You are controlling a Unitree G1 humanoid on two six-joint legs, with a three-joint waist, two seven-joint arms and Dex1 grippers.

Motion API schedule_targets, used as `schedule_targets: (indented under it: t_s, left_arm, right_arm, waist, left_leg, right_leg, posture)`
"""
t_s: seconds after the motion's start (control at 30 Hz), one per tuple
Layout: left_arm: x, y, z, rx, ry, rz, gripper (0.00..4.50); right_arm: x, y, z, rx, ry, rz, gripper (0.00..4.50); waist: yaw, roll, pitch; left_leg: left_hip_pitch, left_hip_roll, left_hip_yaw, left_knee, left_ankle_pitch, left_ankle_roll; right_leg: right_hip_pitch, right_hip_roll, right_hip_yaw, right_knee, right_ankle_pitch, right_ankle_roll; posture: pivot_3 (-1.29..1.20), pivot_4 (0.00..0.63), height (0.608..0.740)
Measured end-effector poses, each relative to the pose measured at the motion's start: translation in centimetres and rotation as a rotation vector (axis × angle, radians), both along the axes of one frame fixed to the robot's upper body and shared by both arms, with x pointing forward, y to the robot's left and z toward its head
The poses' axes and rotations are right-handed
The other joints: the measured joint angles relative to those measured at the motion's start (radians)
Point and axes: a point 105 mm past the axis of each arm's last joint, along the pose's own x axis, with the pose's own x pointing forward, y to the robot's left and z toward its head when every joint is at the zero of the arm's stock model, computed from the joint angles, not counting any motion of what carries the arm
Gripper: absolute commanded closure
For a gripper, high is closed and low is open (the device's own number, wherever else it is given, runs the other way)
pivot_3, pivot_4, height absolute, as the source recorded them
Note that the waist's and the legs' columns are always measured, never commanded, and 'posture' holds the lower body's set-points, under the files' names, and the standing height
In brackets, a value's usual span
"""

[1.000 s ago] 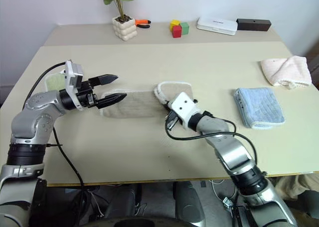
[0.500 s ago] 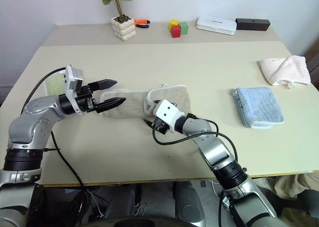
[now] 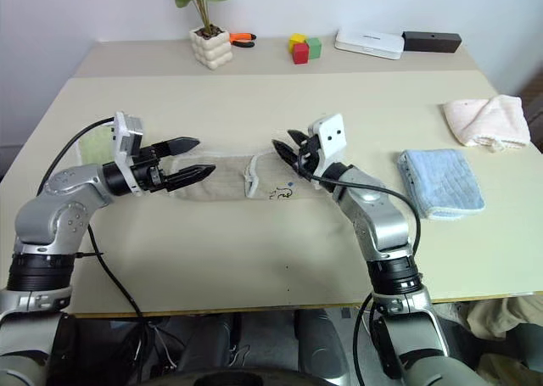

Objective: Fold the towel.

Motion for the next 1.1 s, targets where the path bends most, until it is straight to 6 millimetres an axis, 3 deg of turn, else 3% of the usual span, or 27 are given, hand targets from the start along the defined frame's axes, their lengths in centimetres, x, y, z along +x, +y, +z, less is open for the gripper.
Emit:
schedule_targets:
  t_s: [0.03, 0.17, 0.4, 0.53, 0.73, 0.97, 1.1]
  left_arm:
    - [-0.3, -0.3, -0.1, -0.013, 0.014, 0.007, 0.00]
    - [-1.1, -0.8, -1.9, -0.074, 0.161, 0.064, 0.00]
    - [-3.0, -1.1, -3.7, -0.125, 0.278, 0.135, 0.00]
    - [-4.1, -1.6, -4.0, -0.220, 0.353, 0.179, 0.00]
    - [-5.3, -1.5, -5.0, -0.341, 0.496, 0.285, 0.00]
    - [-6.0, 0.7, -6.3, -0.485, 0.617, 0.498, 0.00]
    - [-6.4, 1.9, -6.9, -0.563, 0.692, 0.581, 0.00]
  right_arm:
    - [0.2, -0.2, -1.0, -0.008, 0.011, -0.025, 4.44]
    - [0.3, 0.2, -3.8, 0.009, 0.055, -0.057, 4.44]
    - [0.3, 0.9, -5.9, -0.148, 0.003, -0.064, 4.44]
    - [0.1, 1.1, -5.7, -0.122, 0.020, -0.020, 3.18]
    - [0.6, 1.0, -3.1, -0.089, -0.027, 0.020, 0.11]
    - [-1.8, -0.9, 2.1, -0.060, -0.119, 0.238, 0.05]
    - [-3.3, -2.7, 3.1, -0.124, -0.093, 0.322, 0.05]
  waist:
    - [-0.002, 0.000, 0.000]
    - [-0.004, 0.000, 0.000]
    - [0.001, -0.001, -0.001]
    - [0.001, -0.002, -0.002]
    - [0.002, -0.002, -0.001]
    - [0.006, -0.002, -0.001]
    - [0.006, -0.002, -0.001]
  left_leg:
    - [0.000, 0.000, 0.000, 0.000, 0.000, 0.000]
    - [0.000, 0.000, 0.000, 0.000, 0.000, 0.000]
    - [0.002, 0.000, 0.000, 0.001, 0.000, 0.000]
    - [0.010, 0.000, 0.000, 0.000, 0.000, 0.000]
    - [0.012, 0.000, -0.001, -0.002, -0.001, 0.000]
    - [0.012, 0.000, -0.001, -0.002, -0.001, 0.000]
    - [0.013, 0.000, -0.001, -0.002, -0.001, 0.001]
  right_leg:
    - [0.000, 0.000, 0.000, 0.000, 0.000, 0.000]
    - [-0.001, 0.000, 0.000, 0.002, 0.000, 0.000]
    - [0.002, 0.000, 0.000, 0.002, 0.000, 0.000]
    - [0.011, 0.000, 0.000, -0.002, 0.000, 0.000]
    - [0.013, 0.000, 0.000, -0.003, 0.000, 0.000]
    - [0.015, -0.001, -0.001, -0.006, 0.000, 0.000]
    - [0.016, -0.001, -0.001, -0.008, -0.002, -0.003]
  posture:
    - [0.00, 0.150, 0.740]
    - [0.00, 0.150, 0.740]
    - [0.00, 0.150, 0.740]
    - [0.00, 0.150, 0.740]
    - [0.00, 0.150, 0.740]
    - [0.00, 0.150, 0.740]
    - [0.00, 0.150, 0.740]
